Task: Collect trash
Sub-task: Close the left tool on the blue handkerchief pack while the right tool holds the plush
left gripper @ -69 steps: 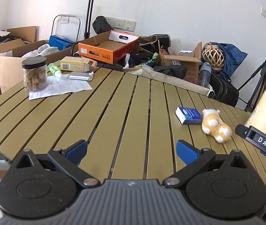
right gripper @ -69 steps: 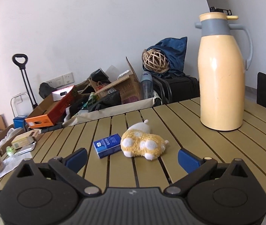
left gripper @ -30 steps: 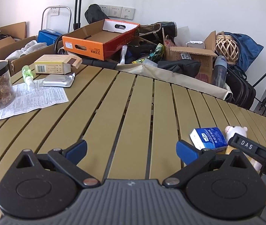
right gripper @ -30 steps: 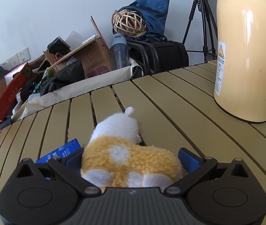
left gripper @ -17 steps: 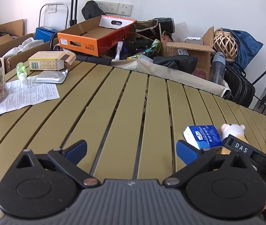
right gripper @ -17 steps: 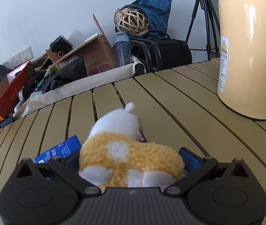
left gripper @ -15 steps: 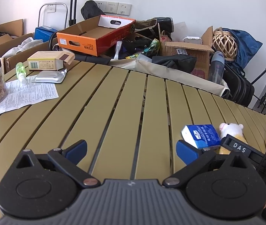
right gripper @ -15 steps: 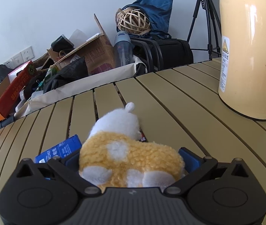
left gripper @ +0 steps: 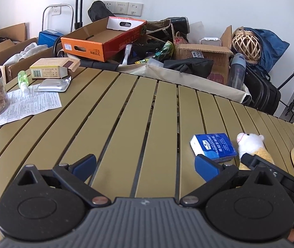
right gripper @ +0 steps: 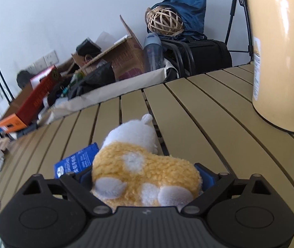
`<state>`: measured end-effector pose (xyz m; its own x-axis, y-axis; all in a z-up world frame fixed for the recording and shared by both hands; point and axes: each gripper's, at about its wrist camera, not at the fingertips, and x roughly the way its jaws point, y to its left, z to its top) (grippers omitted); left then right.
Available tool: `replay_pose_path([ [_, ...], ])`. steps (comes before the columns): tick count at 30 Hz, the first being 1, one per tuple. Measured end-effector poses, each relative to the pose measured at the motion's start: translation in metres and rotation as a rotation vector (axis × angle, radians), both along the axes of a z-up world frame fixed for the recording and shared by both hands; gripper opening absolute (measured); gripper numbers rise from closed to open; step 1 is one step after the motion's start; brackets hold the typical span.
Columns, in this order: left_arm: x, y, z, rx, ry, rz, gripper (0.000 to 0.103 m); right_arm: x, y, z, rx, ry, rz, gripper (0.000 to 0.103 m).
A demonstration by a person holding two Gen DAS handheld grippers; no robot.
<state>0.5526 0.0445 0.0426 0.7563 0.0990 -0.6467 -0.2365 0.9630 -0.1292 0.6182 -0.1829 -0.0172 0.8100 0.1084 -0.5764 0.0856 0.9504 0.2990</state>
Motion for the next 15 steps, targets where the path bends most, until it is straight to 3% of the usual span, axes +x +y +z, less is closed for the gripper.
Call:
replay_pose_path([
  [15,0.035,-0.063,-0.007,0.021,0.024,-0.058,0.103,-0.063,-0.08,0.011,0.079,-0.144,-0.102,0.094],
])
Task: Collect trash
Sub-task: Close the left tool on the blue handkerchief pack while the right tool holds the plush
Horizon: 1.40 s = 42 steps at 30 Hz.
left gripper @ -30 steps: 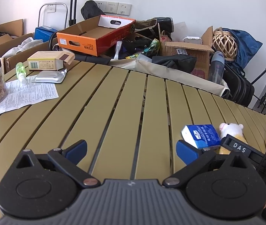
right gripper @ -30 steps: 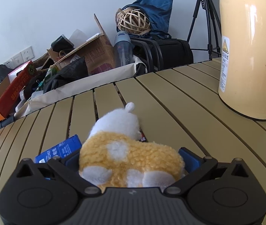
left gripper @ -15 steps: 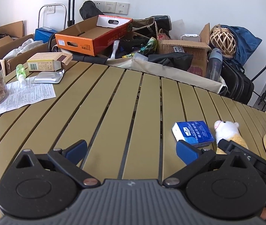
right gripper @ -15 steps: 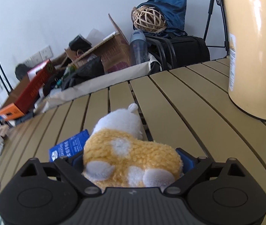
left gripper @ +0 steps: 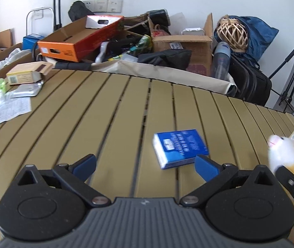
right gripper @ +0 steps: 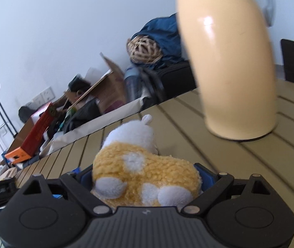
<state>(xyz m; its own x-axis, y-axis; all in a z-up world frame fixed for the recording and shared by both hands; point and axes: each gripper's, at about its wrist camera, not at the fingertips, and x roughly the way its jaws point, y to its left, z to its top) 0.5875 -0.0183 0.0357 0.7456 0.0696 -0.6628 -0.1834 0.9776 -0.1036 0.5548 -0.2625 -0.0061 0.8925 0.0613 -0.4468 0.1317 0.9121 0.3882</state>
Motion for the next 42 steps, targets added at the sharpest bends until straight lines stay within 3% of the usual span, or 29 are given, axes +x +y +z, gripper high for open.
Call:
replay_pose_path([
  [9,0.037,-0.032,-0.013,-0.019,0.029,0.012,0.103,-0.036,-0.048,-0.007,-0.003,-0.055,-0.12,0.094],
  [25,0.078,-0.056,-0.041,0.043,0.066,0.096,0.103,-0.069,-0.105,-0.012,-0.004,-0.11,-0.275,0.094],
  [32,0.078,-0.06,-0.042,0.039,0.066,0.081,0.079,-0.071,-0.105,-0.013,-0.001,-0.112,-0.27,0.094],
  [42,0.066,-0.063,-0.037,0.072,0.037,0.058,0.075,-0.071,-0.101,-0.013,0.006,-0.114,-0.243,0.094],
])
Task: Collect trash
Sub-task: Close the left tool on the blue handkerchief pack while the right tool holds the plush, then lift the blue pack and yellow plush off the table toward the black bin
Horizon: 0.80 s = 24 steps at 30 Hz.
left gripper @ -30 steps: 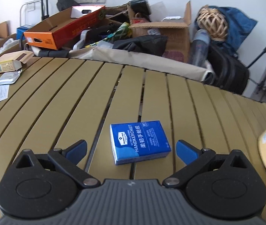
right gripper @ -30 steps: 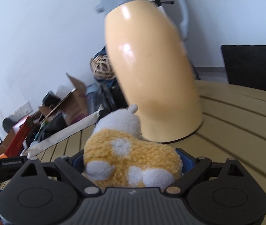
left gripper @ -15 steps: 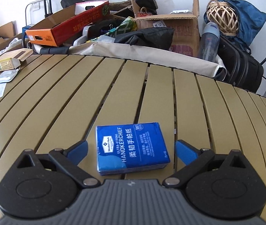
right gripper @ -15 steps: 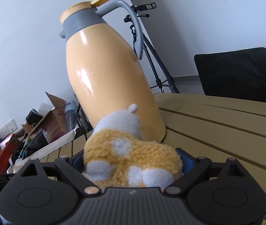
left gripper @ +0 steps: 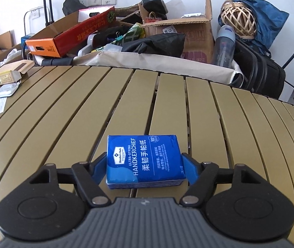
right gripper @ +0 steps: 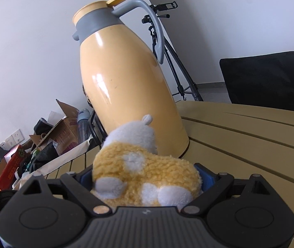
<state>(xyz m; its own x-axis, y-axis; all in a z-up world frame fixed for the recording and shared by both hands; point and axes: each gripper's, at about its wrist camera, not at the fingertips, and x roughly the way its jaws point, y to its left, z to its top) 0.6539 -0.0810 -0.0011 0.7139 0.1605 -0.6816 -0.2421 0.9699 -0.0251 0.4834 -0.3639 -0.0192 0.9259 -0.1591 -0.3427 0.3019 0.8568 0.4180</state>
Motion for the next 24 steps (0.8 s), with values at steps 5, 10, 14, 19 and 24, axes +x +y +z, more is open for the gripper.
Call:
replay_pose_path([
  [5,-0.014,0.0,0.009,0.008,-0.01,-0.022,0.075,-0.006,0.005,0.003,-0.012,0.006,0.012,0.094],
  [10,-0.038,0.0,0.021,0.014,-0.02,-0.055,0.075,-0.018,0.014,0.01,-0.04,0.004,0.03,0.094],
  [14,-0.062,0.004,0.033,0.017,-0.037,-0.072,0.075,-0.032,0.023,0.018,-0.069,-0.004,0.05,0.094],
  [19,-0.094,0.011,0.052,0.015,-0.062,-0.089,0.075,-0.051,0.037,0.027,-0.091,-0.009,0.081,0.094],
  [24,-0.129,0.017,0.068,0.019,-0.089,-0.103,0.075,-0.071,0.053,0.038,-0.114,-0.012,0.121,0.094],
])
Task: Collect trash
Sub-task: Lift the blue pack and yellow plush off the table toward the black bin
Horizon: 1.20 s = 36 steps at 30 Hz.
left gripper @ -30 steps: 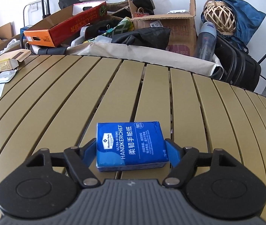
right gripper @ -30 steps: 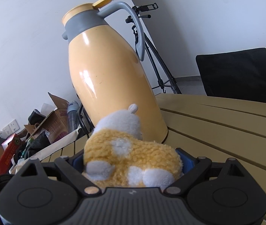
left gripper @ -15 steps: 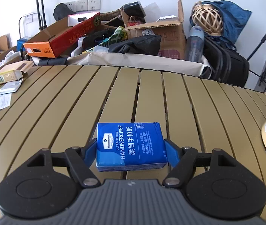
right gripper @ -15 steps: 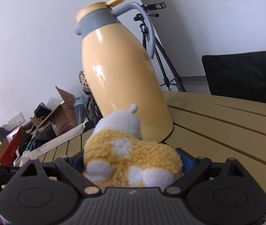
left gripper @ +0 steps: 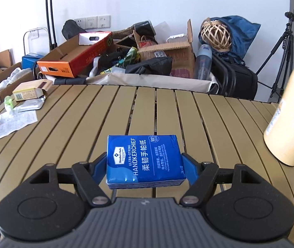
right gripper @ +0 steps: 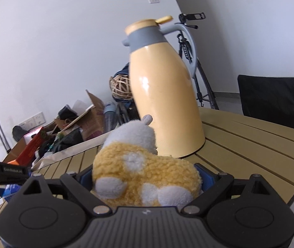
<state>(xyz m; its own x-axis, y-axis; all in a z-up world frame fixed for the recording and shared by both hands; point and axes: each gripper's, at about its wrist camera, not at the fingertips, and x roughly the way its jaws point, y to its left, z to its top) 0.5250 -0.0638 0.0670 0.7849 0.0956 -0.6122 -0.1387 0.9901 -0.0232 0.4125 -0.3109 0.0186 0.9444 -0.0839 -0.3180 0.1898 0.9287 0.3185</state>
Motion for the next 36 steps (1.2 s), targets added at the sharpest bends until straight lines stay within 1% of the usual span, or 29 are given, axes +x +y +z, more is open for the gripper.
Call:
replay_pose_path([
  [9,-0.061,0.014,0.016,-0.005,-0.029,-0.018,0.075,-0.042,0.03,0.022,-0.075,-0.015,0.074,0.094],
  [17,-0.121,0.025,0.024,-0.004,-0.061,-0.03,0.075,-0.08,0.05,0.035,-0.109,-0.017,0.135,0.094],
  [26,-0.187,0.031,0.025,-0.007,-0.082,-0.07,0.075,-0.124,0.072,0.043,-0.145,-0.015,0.187,0.094],
  [36,-0.256,0.04,0.013,-0.02,-0.095,-0.08,0.075,-0.176,0.089,0.043,-0.187,-0.012,0.236,0.094],
])
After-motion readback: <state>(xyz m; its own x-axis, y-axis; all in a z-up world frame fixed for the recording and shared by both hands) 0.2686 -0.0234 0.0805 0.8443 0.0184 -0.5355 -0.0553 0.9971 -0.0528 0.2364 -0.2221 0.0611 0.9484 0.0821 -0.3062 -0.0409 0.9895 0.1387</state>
